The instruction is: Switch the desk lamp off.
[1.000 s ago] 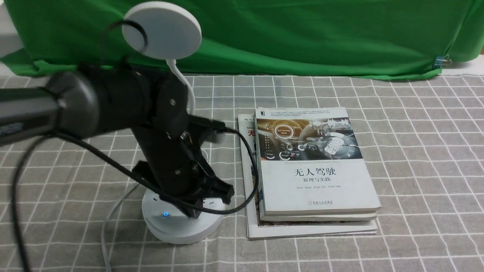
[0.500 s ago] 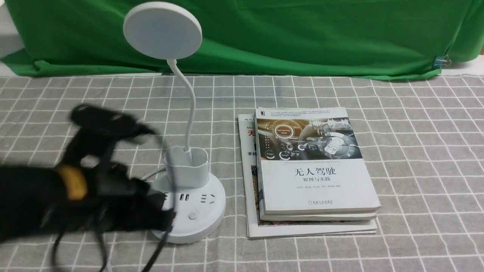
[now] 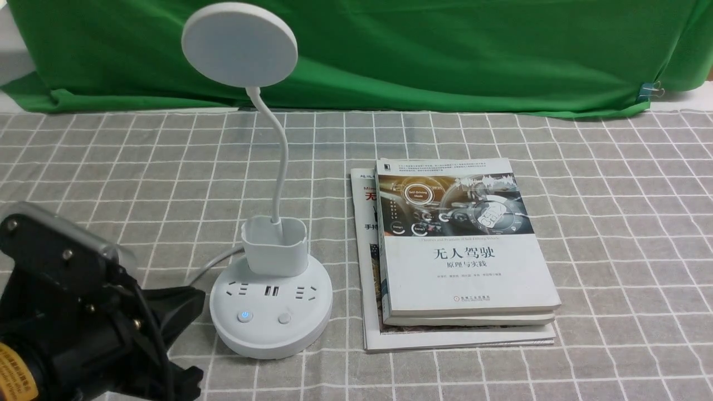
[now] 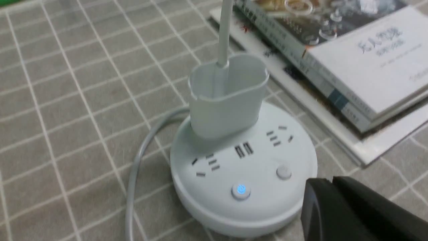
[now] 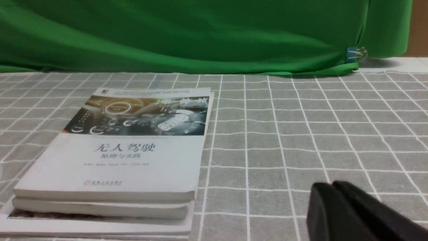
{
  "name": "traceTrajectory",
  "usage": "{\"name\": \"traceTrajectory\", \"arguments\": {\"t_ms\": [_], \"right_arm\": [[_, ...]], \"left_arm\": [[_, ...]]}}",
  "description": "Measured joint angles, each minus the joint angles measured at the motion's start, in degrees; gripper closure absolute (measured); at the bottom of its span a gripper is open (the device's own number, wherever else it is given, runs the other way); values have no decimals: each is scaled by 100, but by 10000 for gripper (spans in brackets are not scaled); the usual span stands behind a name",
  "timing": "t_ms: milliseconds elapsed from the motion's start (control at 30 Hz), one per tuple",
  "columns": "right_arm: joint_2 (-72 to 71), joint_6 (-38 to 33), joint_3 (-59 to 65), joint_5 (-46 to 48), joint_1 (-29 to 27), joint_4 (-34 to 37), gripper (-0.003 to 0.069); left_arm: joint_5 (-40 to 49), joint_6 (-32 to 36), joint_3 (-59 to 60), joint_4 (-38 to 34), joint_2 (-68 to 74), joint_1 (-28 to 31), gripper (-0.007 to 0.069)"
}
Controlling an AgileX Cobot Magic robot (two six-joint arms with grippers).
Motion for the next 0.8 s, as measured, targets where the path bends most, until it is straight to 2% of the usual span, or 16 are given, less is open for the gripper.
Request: {"name": "traceTrajectory", "arguments": {"t_ms": [167, 267, 400, 533, 567, 633, 800], "right_arm": [[0, 0, 0, 0, 0, 0, 624], [0, 0, 0, 0, 0, 0, 624], [0, 0, 0, 0, 0, 0, 624], [0, 0, 0, 0, 0, 0, 624], [0, 0, 0, 0, 0, 0, 624], [0, 0, 0, 0, 0, 0, 624], [0, 0, 0, 0, 0, 0, 624]], "left_arm": [[-433, 1, 137, 85, -218, 36, 606], [-531, 25, 303, 127, -759, 299, 606], [-595, 98, 600, 127, -1625, 971, 606], [-625, 486, 1143, -173, -2896, 2104, 606], [-616, 486, 1196, -187, -2948, 2149, 606], [-621, 596, 1526, -363, -3540, 2608, 606], [-540, 623, 2076, -575, -4449, 2919, 606]]}}
